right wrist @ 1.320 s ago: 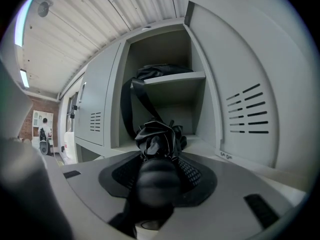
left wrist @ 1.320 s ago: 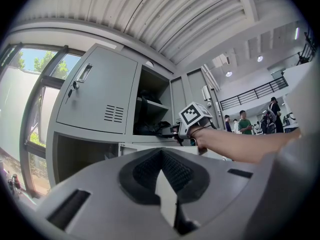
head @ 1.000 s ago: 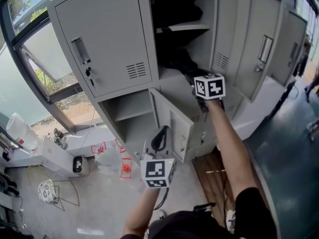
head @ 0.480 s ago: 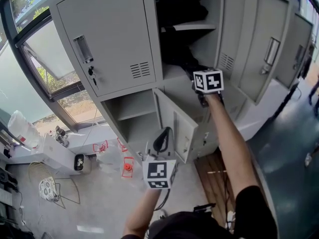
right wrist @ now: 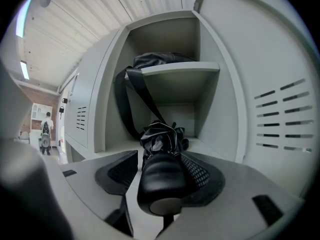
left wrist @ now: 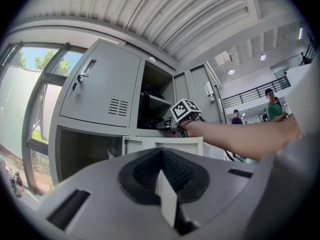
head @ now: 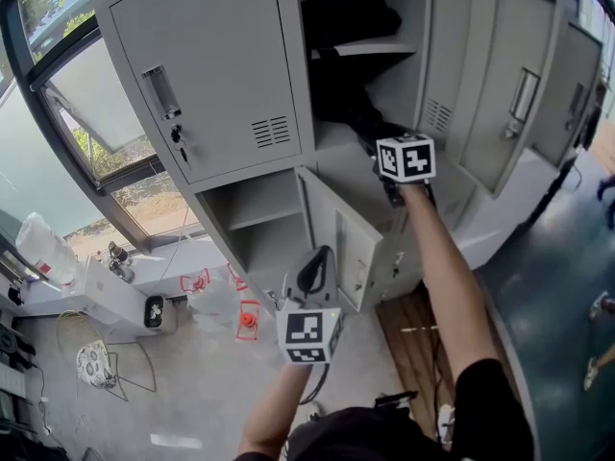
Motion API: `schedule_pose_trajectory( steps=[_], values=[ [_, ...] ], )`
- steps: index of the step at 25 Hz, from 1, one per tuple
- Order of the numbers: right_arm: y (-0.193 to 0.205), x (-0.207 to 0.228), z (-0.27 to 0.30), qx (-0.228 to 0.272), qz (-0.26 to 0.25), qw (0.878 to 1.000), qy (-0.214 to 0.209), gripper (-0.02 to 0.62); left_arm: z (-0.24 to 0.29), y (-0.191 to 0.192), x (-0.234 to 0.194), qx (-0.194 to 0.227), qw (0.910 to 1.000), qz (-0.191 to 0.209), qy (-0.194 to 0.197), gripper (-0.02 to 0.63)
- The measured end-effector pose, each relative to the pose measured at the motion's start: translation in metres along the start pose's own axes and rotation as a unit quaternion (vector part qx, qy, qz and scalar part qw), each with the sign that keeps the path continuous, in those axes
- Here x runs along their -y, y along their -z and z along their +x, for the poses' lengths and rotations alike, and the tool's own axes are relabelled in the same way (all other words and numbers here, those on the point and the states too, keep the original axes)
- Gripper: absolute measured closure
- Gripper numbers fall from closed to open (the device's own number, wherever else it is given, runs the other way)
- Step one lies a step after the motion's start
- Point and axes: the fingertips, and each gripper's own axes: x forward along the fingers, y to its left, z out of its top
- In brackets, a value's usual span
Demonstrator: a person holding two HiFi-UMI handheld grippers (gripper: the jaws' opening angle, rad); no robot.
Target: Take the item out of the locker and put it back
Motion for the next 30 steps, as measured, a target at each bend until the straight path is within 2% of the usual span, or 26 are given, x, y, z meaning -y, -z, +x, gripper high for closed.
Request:
schedule_pose_trajectory(
  steps=[11,16,24,30],
  values=[
    [0.003,0.003,-0.048,0.031,0.016,0.999,0.010,0.357,-0.012,0.002,0.006,0.001,1.0000,-0.003,0.004,0.614],
    [0.012,-0.006,-0.084,0.046,0.006,0.999,0.010,0.362,-0.017,0.002,0.012,0.003,0.9999,-0.006,0.010,0.614],
    [0.057,-0.026,-0.153,0.083,0.015,0.996,0.018,0.517,-0.024,0.010,0.015,0.000,0.9998,-0.011,0.014,0.614],
    [0.106,-0.050,-0.205,0.095,0.039,0.995,0.020,0.597,-0.032,0.027,0.024,-0.011,0.9995,-0.018,0.022,0.614]
  ],
)
